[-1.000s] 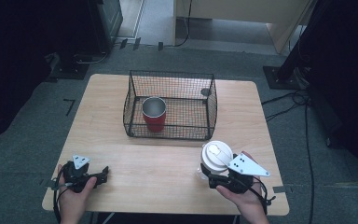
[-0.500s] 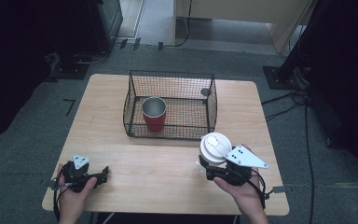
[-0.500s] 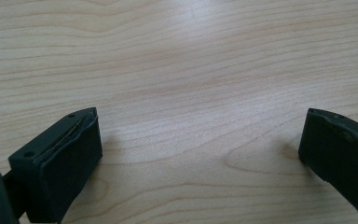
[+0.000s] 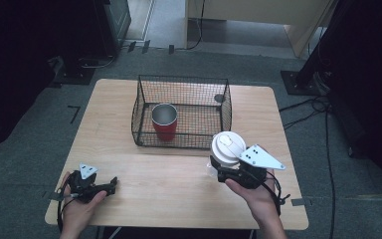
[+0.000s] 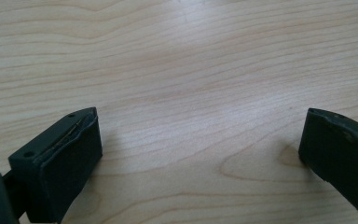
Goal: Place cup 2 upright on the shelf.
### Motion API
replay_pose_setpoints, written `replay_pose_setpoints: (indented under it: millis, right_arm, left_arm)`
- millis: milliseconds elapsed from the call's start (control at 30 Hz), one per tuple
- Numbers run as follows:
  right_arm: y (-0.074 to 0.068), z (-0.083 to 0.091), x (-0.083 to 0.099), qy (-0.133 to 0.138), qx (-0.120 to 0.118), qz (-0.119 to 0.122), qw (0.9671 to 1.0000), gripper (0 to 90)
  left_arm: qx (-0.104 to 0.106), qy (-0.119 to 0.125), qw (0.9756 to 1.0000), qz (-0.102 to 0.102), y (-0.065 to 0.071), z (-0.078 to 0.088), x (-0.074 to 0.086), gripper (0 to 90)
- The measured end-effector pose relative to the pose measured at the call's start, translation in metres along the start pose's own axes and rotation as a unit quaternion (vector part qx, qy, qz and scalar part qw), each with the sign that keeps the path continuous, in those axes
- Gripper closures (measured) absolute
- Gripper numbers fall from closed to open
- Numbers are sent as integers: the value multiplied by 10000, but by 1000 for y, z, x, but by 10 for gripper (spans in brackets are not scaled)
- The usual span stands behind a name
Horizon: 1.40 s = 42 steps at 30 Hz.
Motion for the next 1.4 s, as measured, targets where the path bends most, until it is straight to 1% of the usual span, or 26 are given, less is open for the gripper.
replay_pose_setpoints:
  millis: [133,267,400,500,567,700,800,1100,1400]
  right_arm:
    - [-2,-3,-5,18,-54,45,10000,160]
    - [-3,-5,-12,-3,-33,119,9999,160]
    - [-3,-7,-20,22,-35,141,9999,160]
    - [-4,-10,-25,-8,-55,161,9999,160]
    - [-4,-12,-28,-8,-31,211,9998,161]
    - [-4,-16,-36,8,-17,184,9998,160]
    - [-3,-19,-42,28,28,209,9998,161]
    - [1,-25,-72,217,135,166,9995,161]
    - [0,-40,-94,314,204,267,9989,160]
  left_arm:
    - [12,12,10000,-10,2,-2,-1,0]
    - [5,8,10000,-7,2,-2,-1,0]
    - [-4,12,10000,2,2,-1,-1,1]
    - [-21,14,10000,33,2,-1,-1,0]
    - [-19,13,10000,34,2,-1,-1,0]
    - [-18,11,10000,33,2,-1,-1,0]
    - [-15,11,10000,34,2,-1,-1,0]
    - [-17,10,10000,34,2,-1,-1,0]
    - [-17,10,10000,33,2,-1,-1,0]
Point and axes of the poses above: each handheld gripper's, and its own axes: z roughly backward along the jaws, x roughly out of its underside, y roughly to its right, the point moved 7 cm from there along -z, roughly forward along the jaws, and after that the axes turned 7 degrees about x, right-handed, at the moved point
